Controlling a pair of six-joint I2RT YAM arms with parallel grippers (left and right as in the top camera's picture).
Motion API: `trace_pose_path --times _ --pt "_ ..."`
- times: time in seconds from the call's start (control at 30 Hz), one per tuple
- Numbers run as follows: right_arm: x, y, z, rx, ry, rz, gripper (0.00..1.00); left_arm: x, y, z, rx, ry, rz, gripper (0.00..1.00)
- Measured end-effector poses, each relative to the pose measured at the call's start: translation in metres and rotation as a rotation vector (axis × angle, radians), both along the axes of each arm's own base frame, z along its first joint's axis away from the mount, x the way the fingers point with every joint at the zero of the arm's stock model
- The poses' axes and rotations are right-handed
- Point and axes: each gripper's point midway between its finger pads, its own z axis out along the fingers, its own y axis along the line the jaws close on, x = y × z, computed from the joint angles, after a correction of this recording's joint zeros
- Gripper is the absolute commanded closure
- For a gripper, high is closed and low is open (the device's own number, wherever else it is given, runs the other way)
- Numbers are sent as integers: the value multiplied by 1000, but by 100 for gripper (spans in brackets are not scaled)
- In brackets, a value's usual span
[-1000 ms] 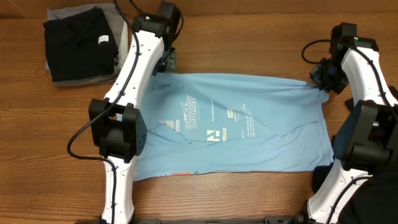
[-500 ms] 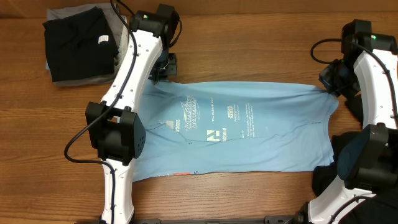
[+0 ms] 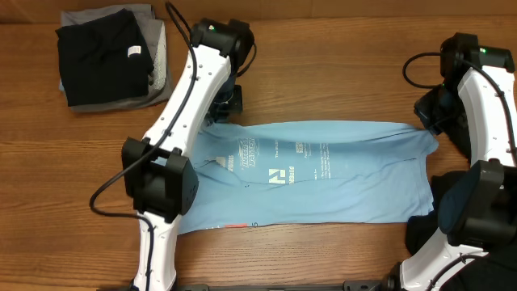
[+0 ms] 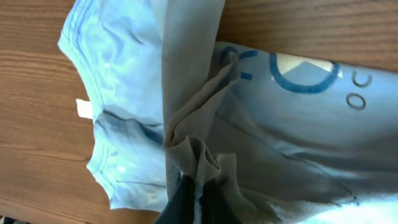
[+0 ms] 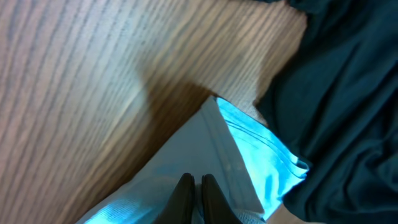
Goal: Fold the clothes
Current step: 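Fold the shirt's top half down toward the bottom hem with both grippers, then lower the folded edge onto the shirt and open both grippers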
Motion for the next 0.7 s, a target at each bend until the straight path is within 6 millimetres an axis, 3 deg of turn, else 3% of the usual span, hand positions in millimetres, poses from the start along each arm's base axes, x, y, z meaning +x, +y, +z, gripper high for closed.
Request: trace_pose_path --times 0.2,0.33,0.53,0.7 --pt "-12 0 7 -11 4 -5 96 -31 15 26 20 -23 24 96" --pt "-23 3 9 -15 -13 -6 96 -45 22 27 22 -37 37 96" --pt "-32 6 -8 -8 -31 -6 96 -52 25 -10 36 -2 38 96" --pt "-49 11 -34 12 28 -7 96 -73 30 -45 53 81 43 96"
